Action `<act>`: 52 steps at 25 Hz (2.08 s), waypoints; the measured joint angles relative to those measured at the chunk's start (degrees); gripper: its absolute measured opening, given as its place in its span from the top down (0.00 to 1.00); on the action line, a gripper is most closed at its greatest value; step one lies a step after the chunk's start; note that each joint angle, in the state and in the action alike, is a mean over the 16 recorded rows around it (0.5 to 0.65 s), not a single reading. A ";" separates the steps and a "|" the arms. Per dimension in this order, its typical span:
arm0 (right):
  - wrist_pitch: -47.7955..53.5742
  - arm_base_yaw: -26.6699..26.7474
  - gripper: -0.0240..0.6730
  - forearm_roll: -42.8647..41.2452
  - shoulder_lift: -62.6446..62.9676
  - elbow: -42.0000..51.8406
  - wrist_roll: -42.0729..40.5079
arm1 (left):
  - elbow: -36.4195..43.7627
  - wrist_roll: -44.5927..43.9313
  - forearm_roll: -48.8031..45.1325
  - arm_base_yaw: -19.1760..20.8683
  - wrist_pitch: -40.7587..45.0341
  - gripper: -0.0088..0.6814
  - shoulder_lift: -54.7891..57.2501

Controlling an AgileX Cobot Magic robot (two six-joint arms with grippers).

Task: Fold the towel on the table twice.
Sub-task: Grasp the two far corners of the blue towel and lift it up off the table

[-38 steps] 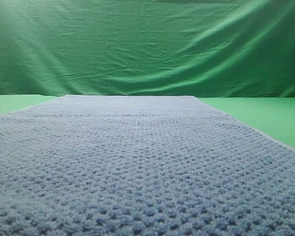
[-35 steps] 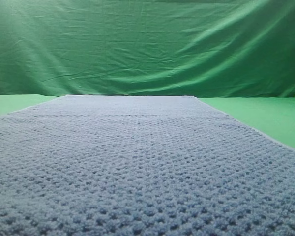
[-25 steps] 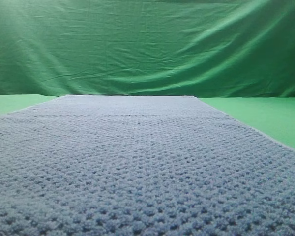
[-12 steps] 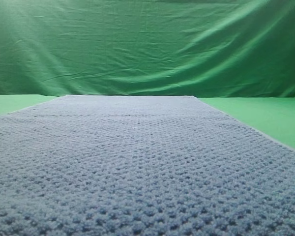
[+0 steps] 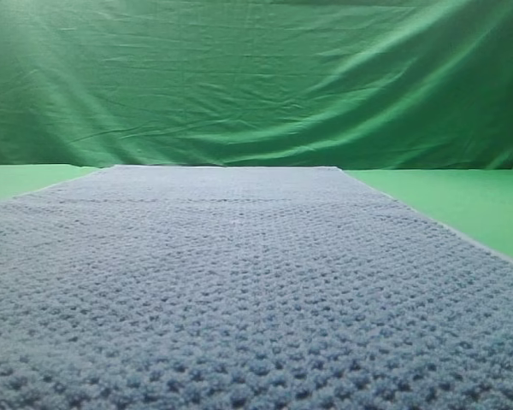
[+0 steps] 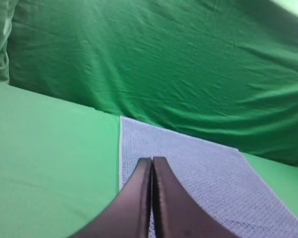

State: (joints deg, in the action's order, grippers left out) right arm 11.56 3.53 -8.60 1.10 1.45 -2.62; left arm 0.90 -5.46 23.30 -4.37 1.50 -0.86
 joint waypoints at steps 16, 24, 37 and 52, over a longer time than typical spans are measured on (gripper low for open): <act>5.36 0.04 0.97 0.24 -6.06 -13.61 12.82 | -14.09 -7.45 1.33 0.00 13.36 0.99 5.06; 17.10 0.17 0.97 2.32 -15.51 -23.80 14.09 | -21.20 -10.47 2.31 0.00 19.80 0.99 10.33; 27.26 2.13 0.97 6.74 -29.82 -38.03 7.61 | -30.84 -4.28 -4.79 -0.10 30.56 0.99 18.81; 39.90 13.33 0.97 5.69 -62.86 -58.28 3.80 | -50.02 6.16 -16.53 -2.01 47.16 0.99 51.93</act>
State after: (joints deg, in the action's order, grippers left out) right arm 51.47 16.86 -2.91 -61.76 -56.83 1.18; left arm -49.12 0.69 6.77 -6.38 48.65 51.07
